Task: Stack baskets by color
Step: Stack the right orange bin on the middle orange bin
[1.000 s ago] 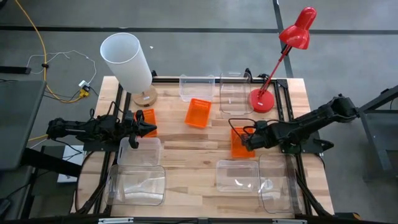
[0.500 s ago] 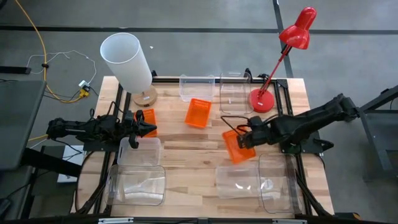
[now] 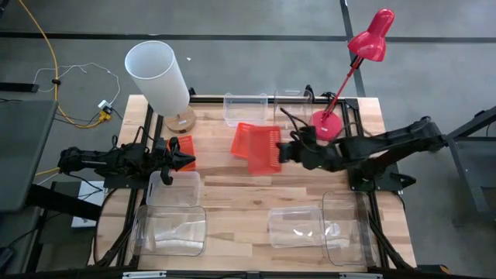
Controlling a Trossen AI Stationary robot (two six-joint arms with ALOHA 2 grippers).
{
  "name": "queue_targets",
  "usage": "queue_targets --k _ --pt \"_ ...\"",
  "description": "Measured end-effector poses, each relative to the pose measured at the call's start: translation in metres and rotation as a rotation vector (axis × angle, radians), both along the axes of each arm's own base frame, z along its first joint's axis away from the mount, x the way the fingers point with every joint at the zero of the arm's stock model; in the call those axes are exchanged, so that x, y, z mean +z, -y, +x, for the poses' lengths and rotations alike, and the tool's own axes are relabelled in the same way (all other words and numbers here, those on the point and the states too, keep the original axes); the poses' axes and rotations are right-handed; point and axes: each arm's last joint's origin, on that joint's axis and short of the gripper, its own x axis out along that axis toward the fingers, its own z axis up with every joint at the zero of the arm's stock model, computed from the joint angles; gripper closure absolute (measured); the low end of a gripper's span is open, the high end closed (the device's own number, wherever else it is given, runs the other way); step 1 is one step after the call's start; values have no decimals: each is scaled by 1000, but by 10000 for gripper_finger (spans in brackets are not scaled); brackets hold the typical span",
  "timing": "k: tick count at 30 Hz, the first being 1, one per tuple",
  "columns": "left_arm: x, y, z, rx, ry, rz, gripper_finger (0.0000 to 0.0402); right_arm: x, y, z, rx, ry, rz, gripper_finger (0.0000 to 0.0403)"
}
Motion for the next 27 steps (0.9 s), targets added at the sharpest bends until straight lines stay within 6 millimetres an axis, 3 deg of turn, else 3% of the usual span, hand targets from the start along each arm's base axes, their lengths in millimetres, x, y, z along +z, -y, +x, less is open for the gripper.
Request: queue_targets --k 3,7,12,19,27 --pt "0 0 0 0 0 0 402 -24 5 25 -84 108 39 402" --pt "0 0 0 -1 0 0 402 -58 20 57 -153 105 89 402" --pt "0 0 0 -1 1 0 402 -77 46 82 -237 12 118 402" --pt "0 0 0 -1 0 0 402 -101 77 95 -344 -149 157 403" --pt "0 0 0 -1 0 0 401 -122 88 96 -359 -256 175 403"
